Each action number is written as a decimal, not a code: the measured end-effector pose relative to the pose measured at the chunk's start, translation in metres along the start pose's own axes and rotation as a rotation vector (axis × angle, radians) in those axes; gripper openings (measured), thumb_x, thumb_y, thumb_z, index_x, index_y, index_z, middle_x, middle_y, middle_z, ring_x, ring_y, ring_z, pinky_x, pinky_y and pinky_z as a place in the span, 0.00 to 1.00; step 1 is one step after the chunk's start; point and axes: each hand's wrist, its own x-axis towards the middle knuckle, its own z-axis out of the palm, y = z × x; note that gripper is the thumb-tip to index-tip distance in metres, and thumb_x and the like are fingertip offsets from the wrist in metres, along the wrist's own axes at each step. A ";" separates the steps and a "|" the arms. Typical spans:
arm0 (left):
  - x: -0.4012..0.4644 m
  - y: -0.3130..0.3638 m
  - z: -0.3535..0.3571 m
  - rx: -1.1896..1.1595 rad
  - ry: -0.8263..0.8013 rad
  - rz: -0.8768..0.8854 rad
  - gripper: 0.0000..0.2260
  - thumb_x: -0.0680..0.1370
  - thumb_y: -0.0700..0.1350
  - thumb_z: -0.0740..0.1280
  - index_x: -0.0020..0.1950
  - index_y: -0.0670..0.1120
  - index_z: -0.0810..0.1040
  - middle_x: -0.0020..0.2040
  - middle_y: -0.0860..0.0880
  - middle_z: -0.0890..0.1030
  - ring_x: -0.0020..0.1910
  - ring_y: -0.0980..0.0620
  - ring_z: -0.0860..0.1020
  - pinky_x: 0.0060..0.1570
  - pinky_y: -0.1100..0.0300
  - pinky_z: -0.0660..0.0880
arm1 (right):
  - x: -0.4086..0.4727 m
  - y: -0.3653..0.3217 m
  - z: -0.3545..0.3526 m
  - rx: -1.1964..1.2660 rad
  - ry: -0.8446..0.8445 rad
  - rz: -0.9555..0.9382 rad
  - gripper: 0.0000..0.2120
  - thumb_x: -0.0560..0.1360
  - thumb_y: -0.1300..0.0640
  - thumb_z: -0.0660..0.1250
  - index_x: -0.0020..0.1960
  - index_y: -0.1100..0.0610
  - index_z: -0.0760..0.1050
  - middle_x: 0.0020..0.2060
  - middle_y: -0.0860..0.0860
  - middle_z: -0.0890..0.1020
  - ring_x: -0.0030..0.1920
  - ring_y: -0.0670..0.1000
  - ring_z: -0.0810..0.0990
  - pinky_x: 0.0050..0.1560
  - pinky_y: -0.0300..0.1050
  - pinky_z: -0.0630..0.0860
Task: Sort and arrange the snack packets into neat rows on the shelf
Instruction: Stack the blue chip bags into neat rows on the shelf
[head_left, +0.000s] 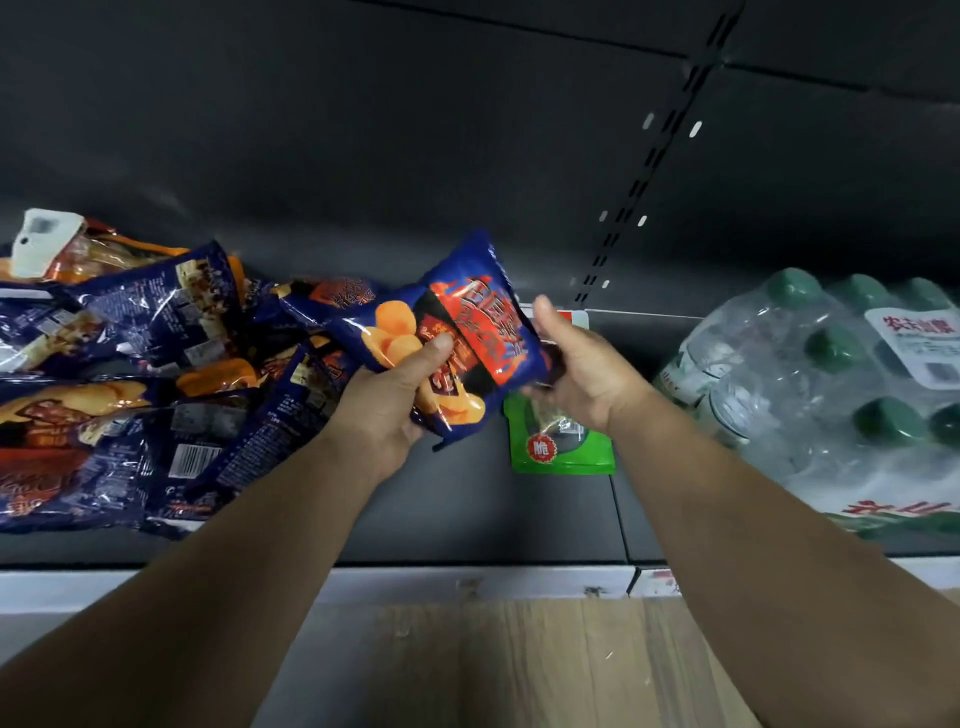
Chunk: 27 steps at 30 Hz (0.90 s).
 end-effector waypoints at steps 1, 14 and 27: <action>0.001 0.000 0.001 -0.061 0.025 0.010 0.13 0.72 0.42 0.73 0.55 0.46 0.78 0.48 0.46 0.84 0.44 0.50 0.84 0.38 0.52 0.82 | -0.001 0.002 -0.002 0.021 0.013 0.004 0.12 0.74 0.43 0.65 0.43 0.52 0.77 0.42 0.49 0.83 0.45 0.51 0.80 0.56 0.50 0.74; 0.008 -0.020 0.002 -0.141 0.052 -0.060 0.10 0.73 0.48 0.71 0.53 0.48 0.78 0.51 0.48 0.84 0.49 0.51 0.82 0.49 0.57 0.78 | 0.011 0.021 0.012 -0.079 -0.023 0.011 0.11 0.72 0.65 0.70 0.52 0.54 0.77 0.46 0.52 0.84 0.49 0.54 0.82 0.57 0.53 0.77; 0.007 -0.032 -0.009 0.504 0.080 -0.063 0.09 0.77 0.47 0.68 0.55 0.48 0.77 0.54 0.46 0.80 0.50 0.50 0.79 0.47 0.59 0.73 | 0.050 0.020 0.000 0.002 0.261 -0.119 0.13 0.70 0.70 0.71 0.50 0.57 0.76 0.41 0.54 0.83 0.36 0.50 0.83 0.41 0.46 0.82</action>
